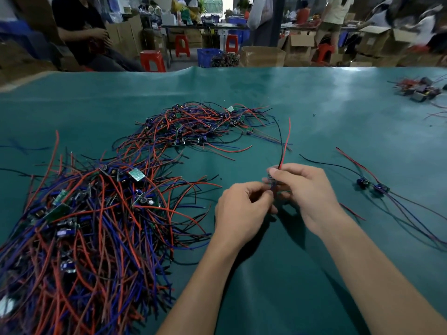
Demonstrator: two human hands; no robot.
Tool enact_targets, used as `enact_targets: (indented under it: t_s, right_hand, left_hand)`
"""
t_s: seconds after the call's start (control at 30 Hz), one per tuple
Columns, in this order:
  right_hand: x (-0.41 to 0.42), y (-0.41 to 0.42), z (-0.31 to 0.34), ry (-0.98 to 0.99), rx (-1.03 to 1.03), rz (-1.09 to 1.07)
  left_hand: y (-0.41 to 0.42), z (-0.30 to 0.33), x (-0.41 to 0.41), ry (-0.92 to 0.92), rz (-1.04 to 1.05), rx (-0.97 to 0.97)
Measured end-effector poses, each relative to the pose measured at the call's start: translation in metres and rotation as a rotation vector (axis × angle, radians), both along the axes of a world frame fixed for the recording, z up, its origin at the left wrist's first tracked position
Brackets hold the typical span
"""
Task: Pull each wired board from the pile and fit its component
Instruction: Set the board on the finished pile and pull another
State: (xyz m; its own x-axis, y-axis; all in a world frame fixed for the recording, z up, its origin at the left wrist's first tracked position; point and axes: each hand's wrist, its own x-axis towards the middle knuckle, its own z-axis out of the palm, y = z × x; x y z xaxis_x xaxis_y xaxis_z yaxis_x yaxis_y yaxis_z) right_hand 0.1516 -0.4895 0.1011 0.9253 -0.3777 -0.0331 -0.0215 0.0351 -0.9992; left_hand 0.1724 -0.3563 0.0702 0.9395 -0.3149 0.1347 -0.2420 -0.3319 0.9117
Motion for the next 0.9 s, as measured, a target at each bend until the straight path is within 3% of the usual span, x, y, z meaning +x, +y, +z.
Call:
enact_targets:
  t_s: [0.1,0.27,0.5,0.67,0.77,0.83,0.9]
  right_hand:
    - [-0.007,-0.001,0.003,0.009,0.238,0.072]
    - [-0.009,0.000,0.001,-0.030,0.297,0.117]
    - [-0.006,-0.030,0.004,-0.153,-0.175,-0.253]
    - [-0.008,-0.065,0.007,-0.238,0.006,-0.564]
    - [-0.011,-0.077,0.007,-0.209,0.183,-0.782]
    - [-0.011,-0.067,0.005,-0.129,0.204,-0.750]
    - [-0.008,-0.041,0.001,-0.072,0.120,-0.503]
  left_hand:
    - [-0.001,0.000,0.000,0.080,-0.038,-0.170]
    - [0.001,-0.001,-0.001,0.097,-0.053,-0.255]
    - [0.002,-0.003,-0.001,0.075,-0.074,-0.224]
    - [0.002,-0.002,-0.002,0.071,-0.079,-0.187]
    - [0.002,-0.001,-0.001,0.074,-0.017,-0.291]
    - [0.002,-0.002,0.000,0.059,0.039,-0.341]
    - [0.002,-0.002,0.000,0.043,0.063,-0.360]
